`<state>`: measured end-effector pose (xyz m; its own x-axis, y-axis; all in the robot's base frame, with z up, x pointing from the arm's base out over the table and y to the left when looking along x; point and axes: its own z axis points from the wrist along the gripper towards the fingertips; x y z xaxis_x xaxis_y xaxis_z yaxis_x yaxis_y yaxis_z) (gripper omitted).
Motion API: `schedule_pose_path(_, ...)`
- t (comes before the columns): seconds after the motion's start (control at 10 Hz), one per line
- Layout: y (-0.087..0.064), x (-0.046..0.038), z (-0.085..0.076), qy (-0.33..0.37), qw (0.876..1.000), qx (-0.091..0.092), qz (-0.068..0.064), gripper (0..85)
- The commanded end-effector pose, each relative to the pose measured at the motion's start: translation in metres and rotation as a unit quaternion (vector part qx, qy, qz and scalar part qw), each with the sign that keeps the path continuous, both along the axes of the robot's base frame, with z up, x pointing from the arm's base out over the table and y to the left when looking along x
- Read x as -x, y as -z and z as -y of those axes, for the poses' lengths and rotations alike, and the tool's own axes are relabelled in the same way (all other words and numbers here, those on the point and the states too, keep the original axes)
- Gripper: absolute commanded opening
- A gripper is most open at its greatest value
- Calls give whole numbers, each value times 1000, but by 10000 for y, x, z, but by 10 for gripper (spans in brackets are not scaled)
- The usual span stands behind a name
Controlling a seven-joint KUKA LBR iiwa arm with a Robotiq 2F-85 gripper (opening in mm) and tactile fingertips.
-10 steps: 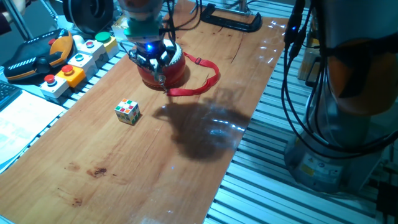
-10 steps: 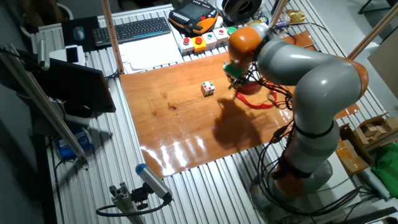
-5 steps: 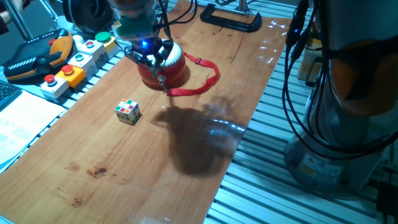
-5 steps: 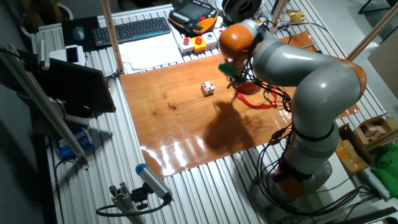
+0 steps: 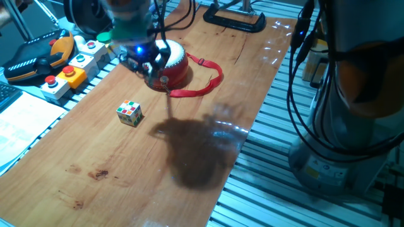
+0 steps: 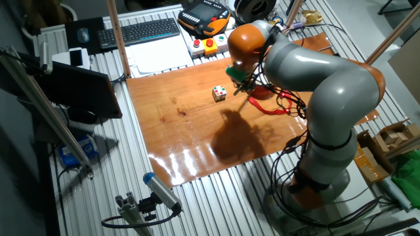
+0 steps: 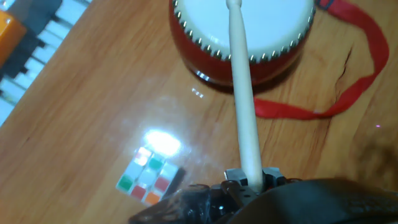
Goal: Play the drum
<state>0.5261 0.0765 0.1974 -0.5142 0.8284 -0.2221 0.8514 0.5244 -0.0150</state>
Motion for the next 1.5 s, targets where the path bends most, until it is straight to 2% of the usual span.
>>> schedule_pose_path(0.0,11,19,-110,1,1000,-1,2,7)
schedule_pose_path(0.2,90,67,-261,-2,1000,-8,7,7)
schedule_pose_path(0.6,359,126,-495,4,1000,-18,24,7)
schedule_pose_path(0.8,479,158,-570,10,999,-17,31,7)
schedule_pose_path(1.0,554,162,-598,11,999,-14,31,7)
schedule_pose_path(1.4,711,168,-635,14,999,-19,27,7)
